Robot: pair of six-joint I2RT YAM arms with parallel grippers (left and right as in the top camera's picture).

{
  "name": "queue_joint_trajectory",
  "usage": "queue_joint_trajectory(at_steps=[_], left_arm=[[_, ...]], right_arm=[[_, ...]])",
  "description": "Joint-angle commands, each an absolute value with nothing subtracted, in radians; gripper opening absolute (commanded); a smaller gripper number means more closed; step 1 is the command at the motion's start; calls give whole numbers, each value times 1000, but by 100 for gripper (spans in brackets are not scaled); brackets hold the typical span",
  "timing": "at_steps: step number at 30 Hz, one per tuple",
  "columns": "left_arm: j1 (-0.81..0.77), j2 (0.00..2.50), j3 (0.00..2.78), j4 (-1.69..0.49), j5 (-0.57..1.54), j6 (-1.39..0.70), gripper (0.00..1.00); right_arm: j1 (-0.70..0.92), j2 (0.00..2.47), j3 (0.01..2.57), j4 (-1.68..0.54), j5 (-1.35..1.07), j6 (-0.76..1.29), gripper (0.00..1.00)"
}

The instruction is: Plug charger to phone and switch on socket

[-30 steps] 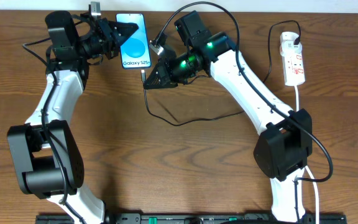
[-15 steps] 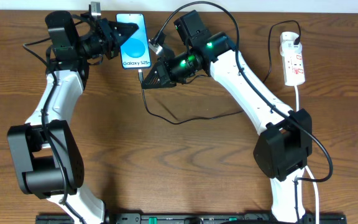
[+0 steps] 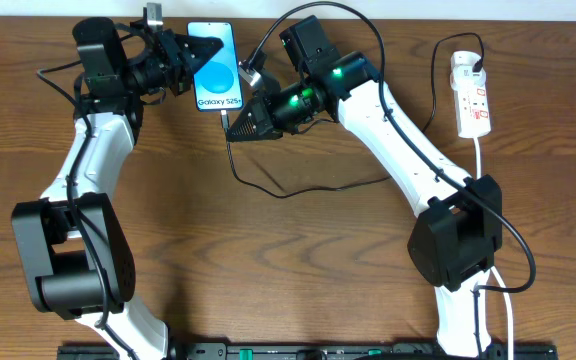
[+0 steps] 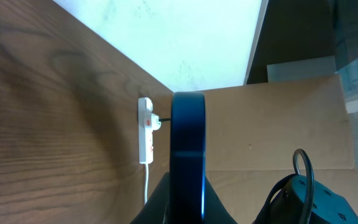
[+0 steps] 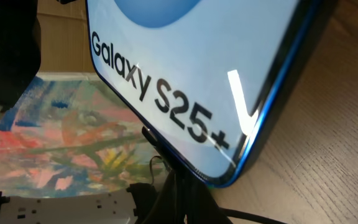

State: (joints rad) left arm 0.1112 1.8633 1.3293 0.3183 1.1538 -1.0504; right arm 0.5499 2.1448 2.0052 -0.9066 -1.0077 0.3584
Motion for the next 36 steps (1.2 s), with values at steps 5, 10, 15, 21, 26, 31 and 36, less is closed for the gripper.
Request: queue_joint_trajectory(at_steps=[5,10,15,21,26,31,36], left_arm=[[112,1859,1341,367,1194,-1049,7],[112,1859,1341,380,1206,-1049,7],[112,1859,1341,388,1216,-1048,7],[112,1859,1341,389,1220,-1048,7],[112,1859,1341,389,1220,-1032,7],[112,1859,1341,389,1219,-1026,7],[112,1859,1341,392,1220,-1026,7]], right_arm=[[553,2146,2000,-905,-1039,371,1],[553,2146,2000,-897,-1039,382,1],[556,2156,2000,-872,-1051,412,1],[566,2188,2000,-863,-1088,412,1],[567,2192,2000,-863,-1095,411,1],[559,2192,2000,-863,-1099,411,1],[555,2192,2000,-844,-1122,411,1]])
